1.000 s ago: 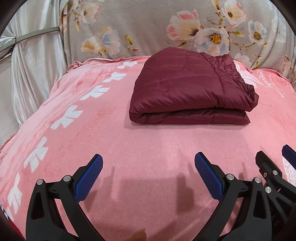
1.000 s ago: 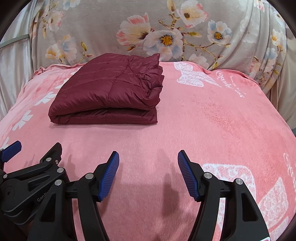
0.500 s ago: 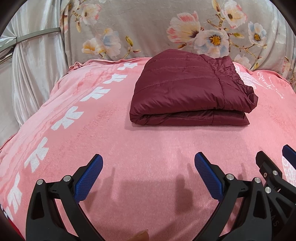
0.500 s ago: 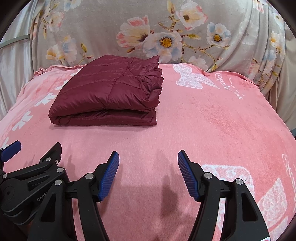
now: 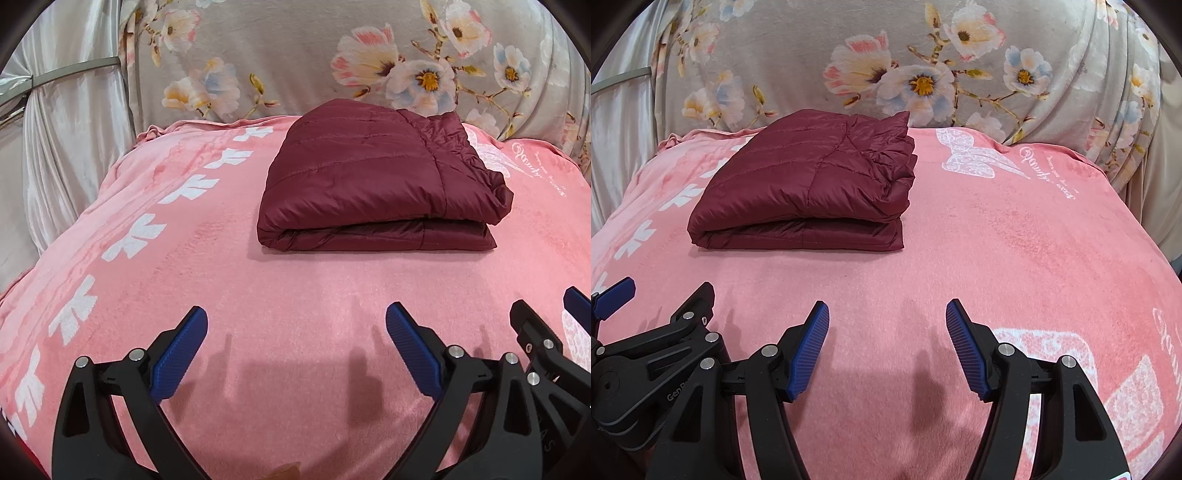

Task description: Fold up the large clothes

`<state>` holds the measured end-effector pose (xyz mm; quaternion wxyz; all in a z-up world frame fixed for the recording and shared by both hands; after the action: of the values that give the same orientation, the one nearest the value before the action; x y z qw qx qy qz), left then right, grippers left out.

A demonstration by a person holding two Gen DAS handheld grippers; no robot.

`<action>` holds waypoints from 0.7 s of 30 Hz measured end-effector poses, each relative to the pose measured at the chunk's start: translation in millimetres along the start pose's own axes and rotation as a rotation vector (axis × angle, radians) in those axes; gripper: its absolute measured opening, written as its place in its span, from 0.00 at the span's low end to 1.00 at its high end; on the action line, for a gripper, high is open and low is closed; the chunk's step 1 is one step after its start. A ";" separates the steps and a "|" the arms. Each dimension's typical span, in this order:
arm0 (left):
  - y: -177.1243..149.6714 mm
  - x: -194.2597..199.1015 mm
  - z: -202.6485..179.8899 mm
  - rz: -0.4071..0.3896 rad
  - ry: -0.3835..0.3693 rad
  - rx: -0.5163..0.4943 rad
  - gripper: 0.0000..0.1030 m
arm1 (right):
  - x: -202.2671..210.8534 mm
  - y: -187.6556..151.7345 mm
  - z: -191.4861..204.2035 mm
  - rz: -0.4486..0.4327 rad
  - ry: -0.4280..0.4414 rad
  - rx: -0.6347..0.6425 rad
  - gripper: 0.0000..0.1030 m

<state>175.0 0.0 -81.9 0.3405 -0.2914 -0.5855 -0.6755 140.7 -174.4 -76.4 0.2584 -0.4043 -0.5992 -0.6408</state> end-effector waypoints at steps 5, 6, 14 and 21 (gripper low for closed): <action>-0.8 -0.2 -1.4 -0.002 -0.005 -0.002 0.88 | -0.4 0.2 -0.1 0.000 0.001 0.000 0.63; -0.3 -0.4 -1.5 -0.002 -0.005 -0.002 0.88 | -0.2 0.4 -0.3 0.000 0.001 0.000 0.63; -1.5 0.3 -1.6 -0.002 -0.008 0.000 0.88 | -0.4 0.2 -0.2 0.000 0.001 0.000 0.63; -1.4 0.0 -2.4 0.000 -0.008 0.000 0.88 | -0.3 0.2 -0.1 0.000 0.000 0.000 0.63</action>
<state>173.9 -2.3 -83.1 0.3379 -0.2941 -0.5871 -0.6742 141.0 -174.6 -76.6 0.2584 -0.4043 -0.5993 -0.6408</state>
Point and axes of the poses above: each gripper's, at about its wrist camera, not at the fingertips, and x roughly against the way its jaws point, z to its left, y to its top, the point moved 8 cm from there along -x, roughly the way its jaws point, and after that the axes turned 14 degrees about z, right-handed, at the moved point
